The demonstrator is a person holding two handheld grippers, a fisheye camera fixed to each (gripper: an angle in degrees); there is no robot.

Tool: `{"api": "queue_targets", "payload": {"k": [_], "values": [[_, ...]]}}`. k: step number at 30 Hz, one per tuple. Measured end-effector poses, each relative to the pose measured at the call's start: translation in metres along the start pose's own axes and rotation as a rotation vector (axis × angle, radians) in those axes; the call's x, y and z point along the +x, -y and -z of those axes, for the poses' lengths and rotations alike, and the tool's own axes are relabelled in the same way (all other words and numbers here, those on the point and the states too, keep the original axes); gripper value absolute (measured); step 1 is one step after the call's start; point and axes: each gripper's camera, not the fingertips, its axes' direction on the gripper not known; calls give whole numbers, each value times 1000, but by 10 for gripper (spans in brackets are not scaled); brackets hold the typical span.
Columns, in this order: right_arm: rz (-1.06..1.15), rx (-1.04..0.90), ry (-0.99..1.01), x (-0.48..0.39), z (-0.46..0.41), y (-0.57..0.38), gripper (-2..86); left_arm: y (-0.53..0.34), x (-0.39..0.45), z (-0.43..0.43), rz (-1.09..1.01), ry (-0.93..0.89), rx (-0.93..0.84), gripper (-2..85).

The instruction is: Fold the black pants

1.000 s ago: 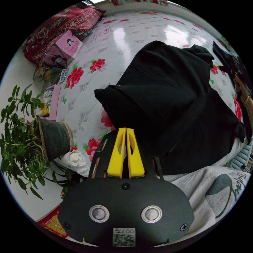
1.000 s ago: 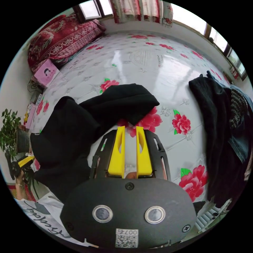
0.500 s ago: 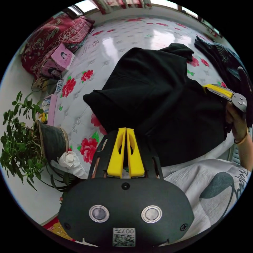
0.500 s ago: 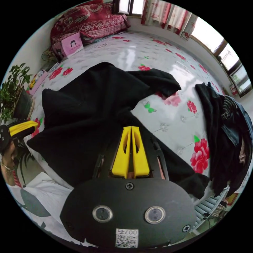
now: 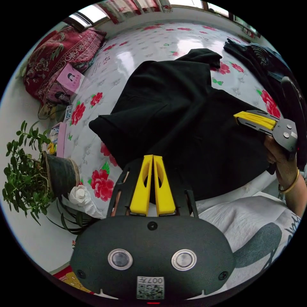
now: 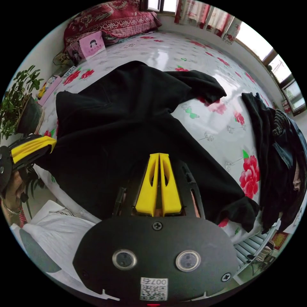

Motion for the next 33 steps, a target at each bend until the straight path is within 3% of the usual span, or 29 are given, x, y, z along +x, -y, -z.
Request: {"api": "queue_targets", "payload": {"k": [33], "values": [[84,-126,-32,-10,-39,5,-3,14,13,-66,-29,25,-123,-10]]}}
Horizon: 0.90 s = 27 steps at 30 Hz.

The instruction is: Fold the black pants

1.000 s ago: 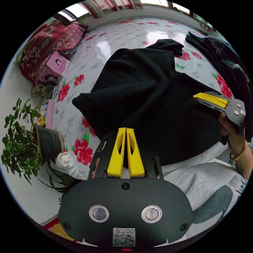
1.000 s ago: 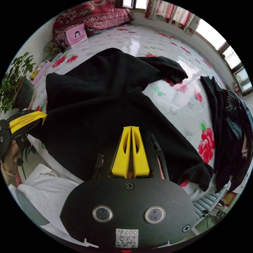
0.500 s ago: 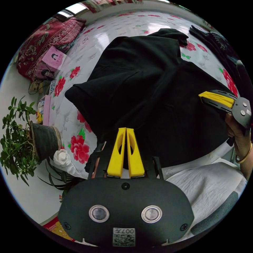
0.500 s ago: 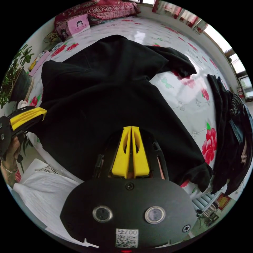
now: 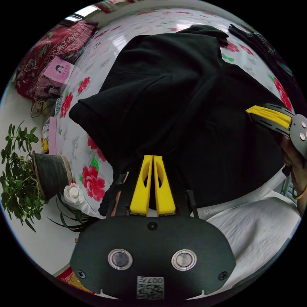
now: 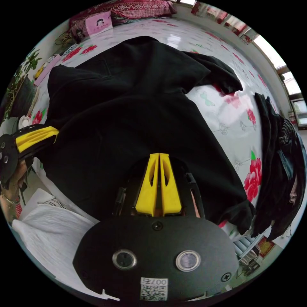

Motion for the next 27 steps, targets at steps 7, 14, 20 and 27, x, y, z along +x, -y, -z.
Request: {"api": "queue_targets", "payload": {"k": [7,14,20,27], "values": [[52,1,16,11,0,-12,-2,-1,-1,-5,-5,3,-5,-10],[63,204,227,88,49,-30,5,-25,-34,26,76,-54,69,-9],[-86,305,100,193,80,18,47,-36,-113,52,302,-89,149,-1],[-270,225,114,281,47,96,90,-1,-156,32,379,-185,123,82]]}}
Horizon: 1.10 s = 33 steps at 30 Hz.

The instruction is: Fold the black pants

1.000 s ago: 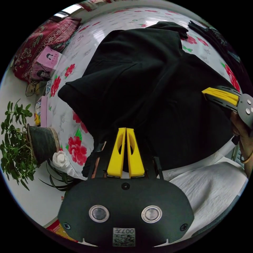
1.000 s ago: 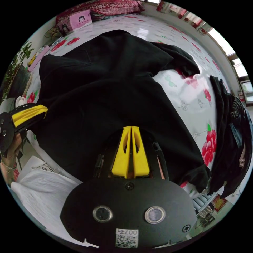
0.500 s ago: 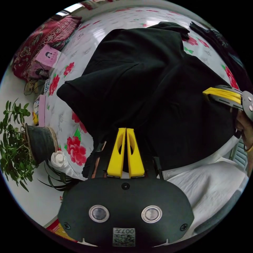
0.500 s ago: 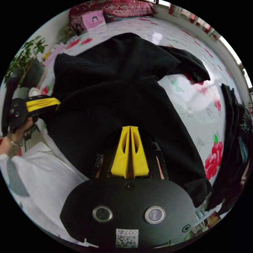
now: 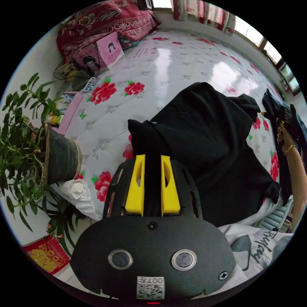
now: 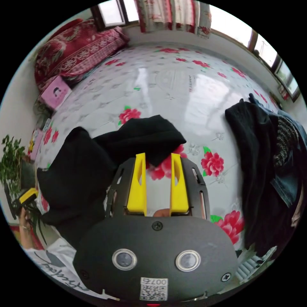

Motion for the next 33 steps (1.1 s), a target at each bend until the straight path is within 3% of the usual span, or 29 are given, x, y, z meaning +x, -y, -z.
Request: {"api": "queue_targets", "payload": {"k": [5,10,14,18,24,29,31,33], "values": [[-185,-118,120,49,-43,21,79,28,4,-48,-31,1,-47,91],[-3,-79,112,44,-27,3,27,56,18,-65,-145,77,-44,20],[-101,309,296,95,94,-64,9,44,-7,-11,-100,11,88,-3],[-168,620,226,145,234,-180,5,-5,-31,47,-92,-84,186,-6],[-245,864,43,189,368,-290,6,-56,-37,111,-133,-71,302,-7],[-263,875,-101,203,386,-264,8,-10,-24,111,-119,-78,399,-5],[-315,809,-151,214,363,-233,10,23,-13,83,-88,-41,366,-5],[-393,585,-242,235,305,-193,13,48,-6,51,-19,19,253,-7]]}}
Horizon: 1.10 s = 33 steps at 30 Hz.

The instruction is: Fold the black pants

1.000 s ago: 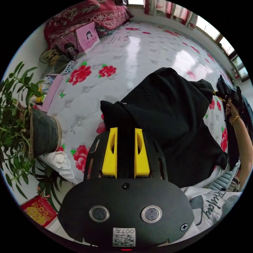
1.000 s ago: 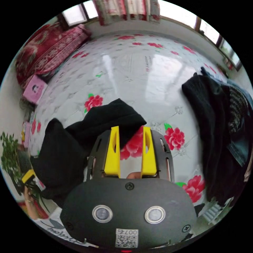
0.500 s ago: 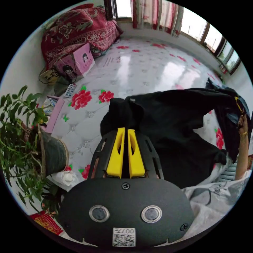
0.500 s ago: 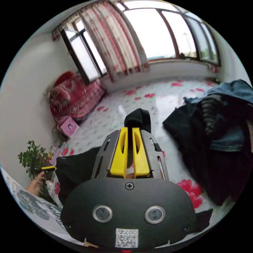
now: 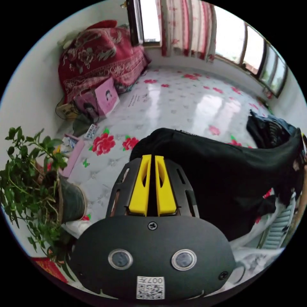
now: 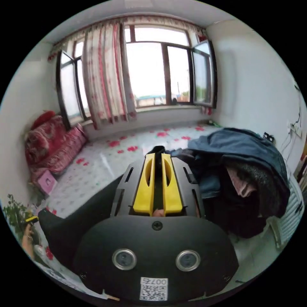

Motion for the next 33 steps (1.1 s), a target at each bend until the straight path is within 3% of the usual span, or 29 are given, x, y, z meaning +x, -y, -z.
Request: {"api": "queue_targets", "payload": {"k": [3,9,14,22,33], "values": [[26,-256,-13,1,-64,-44,19,-15,4,-14,-4,6,-35,-7],[83,-425,207,-4,-71,-196,40,-114,-15,-36,-19,42,-194,23],[4,-534,226,20,-46,-275,53,-166,-31,-49,106,-61,-320,67],[-21,-536,181,38,-32,-286,69,-148,-15,-72,70,-32,-349,83],[246,-660,251,-74,-69,-308,92,-128,0,-92,27,-35,-358,83]]}}
